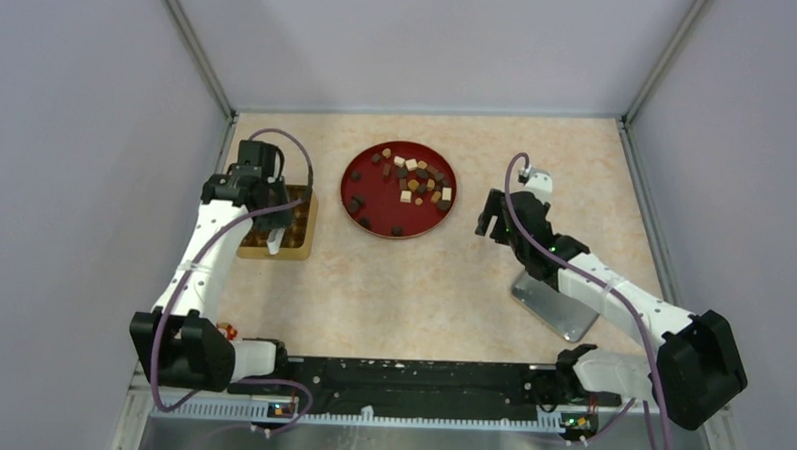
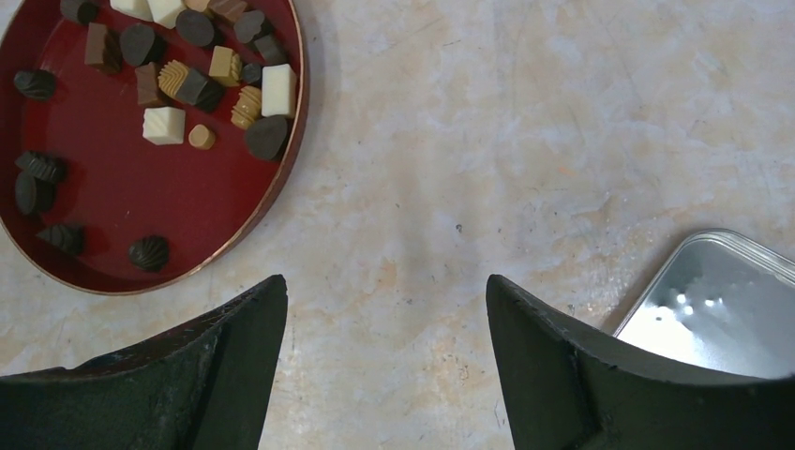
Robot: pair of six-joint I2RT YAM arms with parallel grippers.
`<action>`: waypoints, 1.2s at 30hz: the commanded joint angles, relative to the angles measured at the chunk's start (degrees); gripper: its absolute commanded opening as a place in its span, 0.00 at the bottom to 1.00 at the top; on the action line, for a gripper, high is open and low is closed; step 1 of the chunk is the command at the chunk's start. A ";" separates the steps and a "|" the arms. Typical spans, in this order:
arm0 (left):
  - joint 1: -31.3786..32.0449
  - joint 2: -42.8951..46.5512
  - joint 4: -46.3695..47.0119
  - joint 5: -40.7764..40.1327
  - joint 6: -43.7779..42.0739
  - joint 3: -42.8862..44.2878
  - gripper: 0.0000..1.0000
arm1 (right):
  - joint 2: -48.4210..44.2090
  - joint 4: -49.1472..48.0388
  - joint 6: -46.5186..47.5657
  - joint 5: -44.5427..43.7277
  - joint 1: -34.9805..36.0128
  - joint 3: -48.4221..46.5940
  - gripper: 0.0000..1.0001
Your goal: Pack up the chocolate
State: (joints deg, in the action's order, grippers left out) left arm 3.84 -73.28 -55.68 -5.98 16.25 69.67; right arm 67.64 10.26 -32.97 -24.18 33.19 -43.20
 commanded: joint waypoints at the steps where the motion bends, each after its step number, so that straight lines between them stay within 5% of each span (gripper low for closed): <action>1: -0.99 0.82 0.55 -3.99 2.20 0.32 0.00 | -0.02 -2.09 0.73 0.54 -0.58 -3.13 0.76; 11: -2.33 0.23 3.55 -4.44 1.46 -2.09 0.03 | 0.50 -1.92 -0.02 0.95 -0.58 -3.24 0.76; 21: -2.42 0.11 5.14 -3.53 0.72 -2.63 0.45 | 0.41 -1.63 -0.19 1.07 -0.58 -3.38 0.76; 26: -2.36 0.30 4.97 -3.65 0.47 -2.20 0.44 | 0.40 -1.47 -0.42 1.15 -0.58 -3.33 0.76; 31: -2.37 1.74 3.99 -1.79 -1.01 1.23 0.21 | 0.39 -1.47 -0.45 1.21 -0.58 -3.29 0.75; 36: -2.14 3.22 4.96 5.32 -3.41 4.43 0.12 | 0.39 -1.73 -0.69 1.63 -0.58 -3.21 0.75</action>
State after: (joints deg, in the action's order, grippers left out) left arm 1.76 -73.34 -53.78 -6.48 15.18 69.58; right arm 67.79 10.22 -33.21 -22.83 33.19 -43.99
